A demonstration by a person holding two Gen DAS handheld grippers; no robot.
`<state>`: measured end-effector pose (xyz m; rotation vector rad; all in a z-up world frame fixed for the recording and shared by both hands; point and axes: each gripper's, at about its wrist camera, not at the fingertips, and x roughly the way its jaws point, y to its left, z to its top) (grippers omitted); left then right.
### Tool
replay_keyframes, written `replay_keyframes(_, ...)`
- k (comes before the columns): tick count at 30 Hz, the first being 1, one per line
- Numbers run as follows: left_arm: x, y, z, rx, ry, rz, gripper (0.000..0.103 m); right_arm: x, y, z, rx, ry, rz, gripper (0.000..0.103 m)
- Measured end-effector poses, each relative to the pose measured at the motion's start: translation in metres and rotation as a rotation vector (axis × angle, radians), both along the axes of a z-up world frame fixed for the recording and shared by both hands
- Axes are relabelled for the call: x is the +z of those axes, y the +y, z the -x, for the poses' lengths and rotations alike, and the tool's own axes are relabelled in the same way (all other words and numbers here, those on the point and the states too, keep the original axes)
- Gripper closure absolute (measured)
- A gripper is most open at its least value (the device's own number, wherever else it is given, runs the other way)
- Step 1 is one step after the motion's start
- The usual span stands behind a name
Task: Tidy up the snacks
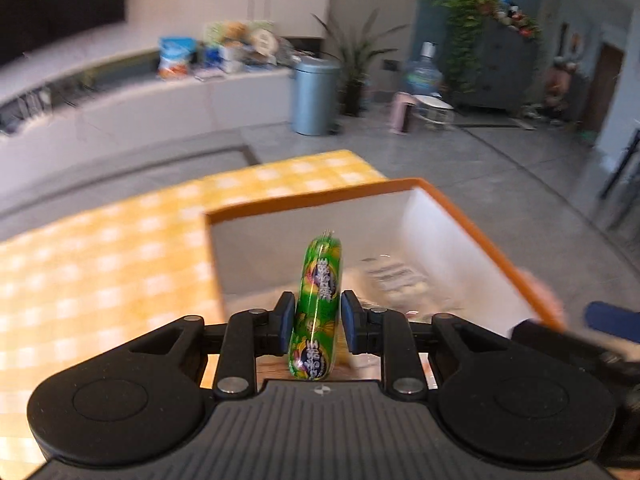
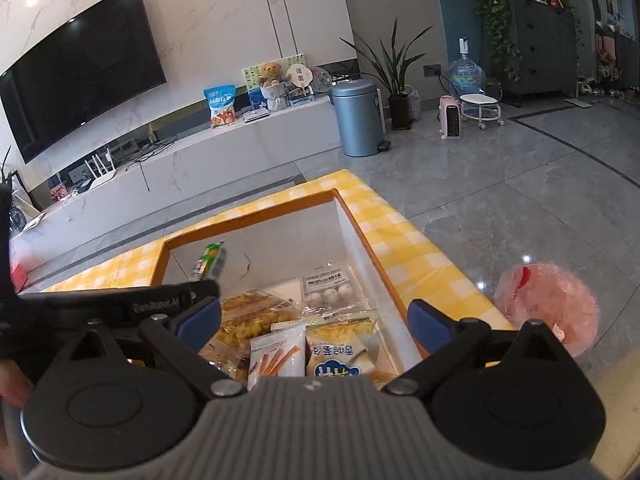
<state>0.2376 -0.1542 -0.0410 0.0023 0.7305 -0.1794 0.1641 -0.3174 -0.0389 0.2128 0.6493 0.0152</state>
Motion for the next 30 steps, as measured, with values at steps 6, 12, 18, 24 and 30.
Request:
replay_keyframes(6,0.012,0.005,0.017,0.055,-0.029,-0.078,0.020,-0.001,-0.006,-0.002,-0.007,-0.004,-0.050,0.006)
replay_keyframes(12,0.031,0.023,0.042,0.080,-0.021,-0.059,0.020,0.005,-0.005,-0.003,-0.096,0.019,-0.071,0.006)
replay_keyframes(18,0.054,0.048,0.074,0.116,-0.061,-0.049,0.020,0.016,0.033,0.016,-0.119,0.019,0.047,0.006)
replay_keyframes(24,0.069,0.065,0.104,0.134,-0.103,0.000,0.019,0.023,0.065,0.055,-0.114,-0.025,0.127,0.006)
replay_keyframes(30,0.072,0.075,0.116,0.126,-0.087,0.048,0.018,0.013,0.079,0.080,-0.061,0.013,0.149,0.006)
